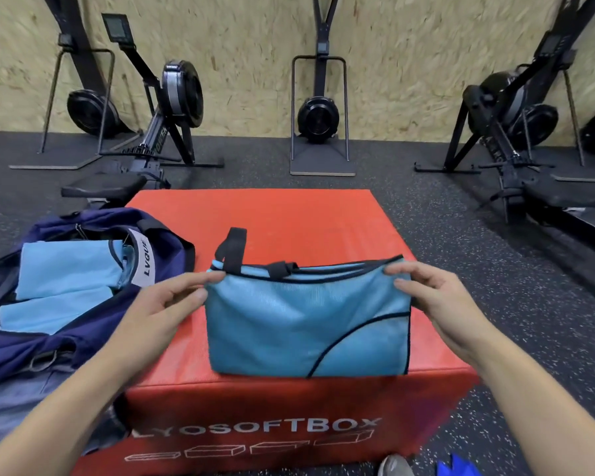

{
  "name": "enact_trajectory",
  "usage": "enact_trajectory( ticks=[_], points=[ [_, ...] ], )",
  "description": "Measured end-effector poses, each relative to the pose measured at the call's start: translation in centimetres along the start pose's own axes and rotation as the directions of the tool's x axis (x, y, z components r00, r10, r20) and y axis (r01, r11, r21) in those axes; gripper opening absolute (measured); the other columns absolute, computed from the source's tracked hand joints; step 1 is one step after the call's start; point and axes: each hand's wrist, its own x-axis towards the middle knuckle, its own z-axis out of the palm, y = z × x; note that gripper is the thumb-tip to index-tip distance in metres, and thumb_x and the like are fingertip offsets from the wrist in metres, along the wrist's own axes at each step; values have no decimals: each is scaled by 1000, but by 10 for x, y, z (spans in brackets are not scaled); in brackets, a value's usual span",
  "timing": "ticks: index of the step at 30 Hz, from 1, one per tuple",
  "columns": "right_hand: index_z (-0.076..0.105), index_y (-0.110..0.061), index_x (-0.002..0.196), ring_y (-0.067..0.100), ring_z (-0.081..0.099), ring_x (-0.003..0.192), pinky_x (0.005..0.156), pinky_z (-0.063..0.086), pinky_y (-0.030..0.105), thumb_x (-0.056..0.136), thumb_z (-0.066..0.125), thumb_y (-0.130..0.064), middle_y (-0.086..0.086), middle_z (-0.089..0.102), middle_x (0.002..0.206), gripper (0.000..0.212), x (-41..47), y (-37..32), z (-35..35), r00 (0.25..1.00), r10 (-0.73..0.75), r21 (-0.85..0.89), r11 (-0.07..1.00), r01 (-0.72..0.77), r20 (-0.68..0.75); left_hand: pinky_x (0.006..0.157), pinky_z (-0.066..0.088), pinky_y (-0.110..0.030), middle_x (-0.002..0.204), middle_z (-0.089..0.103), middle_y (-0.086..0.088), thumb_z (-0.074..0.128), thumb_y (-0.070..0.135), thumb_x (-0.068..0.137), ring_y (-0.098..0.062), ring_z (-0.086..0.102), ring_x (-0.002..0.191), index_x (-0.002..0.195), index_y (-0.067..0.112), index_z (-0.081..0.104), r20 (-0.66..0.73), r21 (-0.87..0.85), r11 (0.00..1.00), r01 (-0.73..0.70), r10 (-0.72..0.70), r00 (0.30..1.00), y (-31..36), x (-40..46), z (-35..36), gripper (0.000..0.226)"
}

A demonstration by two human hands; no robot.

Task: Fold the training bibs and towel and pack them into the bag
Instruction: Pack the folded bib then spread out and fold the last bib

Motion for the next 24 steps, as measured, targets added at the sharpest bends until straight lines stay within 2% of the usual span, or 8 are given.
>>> enact_trajectory(
  ticks=[3,5,8,12,19,20,22,24],
  points=[
    [71,-25,114,-1,58,92,81,43,17,98,58,-6,-22,67,91,28,39,29,10,990,137,-154,979,-137,-9,94,50,-21,113,74,-3,66,19,92,-13,68,100,129,27,67,25,16,990,143,-143,989,-47,44,14,38],
    [65,-32,125,2,54,108,87,40,18,98,61,-14,-14,63,116,33,54,63,12,966,259,-321,916,-240,16,73,46,-6,113,70,-12,65,5,93,-5,62,83,129,24,64,28,173,960,221,-229,973,-82,59,29,41],
    [67,-32,123,12,52,87,71,41,24,94,66,-19,0,58,101,32,64,96,12,940,337,-454,830,-325,-56,82,36,1,126,60,-5,68,2,87,8,55,93,133,20,59,89,428,888,170,-228,970,-119,66,42,50],
    [69,-32,119,19,52,67,56,45,30,91,69,-17,3,65,91,32,70,105,13,943,309,-454,828,-329,-120,104,40,-23,130,50,9,70,16,89,-4,54,107,137,22,58,74,527,845,95,-157,985,-128,69,44,51],
    [69,-33,118,19,57,57,47,47,29,91,66,-4,-6,71,103,40,74,98,24,956,254,-491,820,-294,-148,81,33,-21,101,52,10,62,18,95,-8,50,84,130,19,66,-26,529,840,124,-130,991,-128,79,62,34],
    [70,-32,119,28,63,61,50,50,36,92,65,-3,-12,70,99,40,74,95,26,956,253,-492,819,-294,-149,82,32,-20,103,53,8,62,15,96,-10,49,84,129,15,67,-34,521,845,119,-120,992,-129,81,62,34],
    [71,-28,118,44,66,98,73,58,50,92,65,-2,-24,64,93,37,74,90,28,958,216,-493,823,-282,-188,86,34,-23,106,53,6,62,11,95,-14,48,88,131,10,65,-65,500,855,136,-120,991,-132,83,62,36],
    [72,-26,116,45,61,110,85,55,51,93,65,-4,-23,64,94,32,76,90,29,955,197,-499,818,-286,-223,95,39,-31,113,54,4,61,14,95,-19,50,98,136,11,61,-71,527,834,162,-146,987,-138,82,60,41]
  ],
)
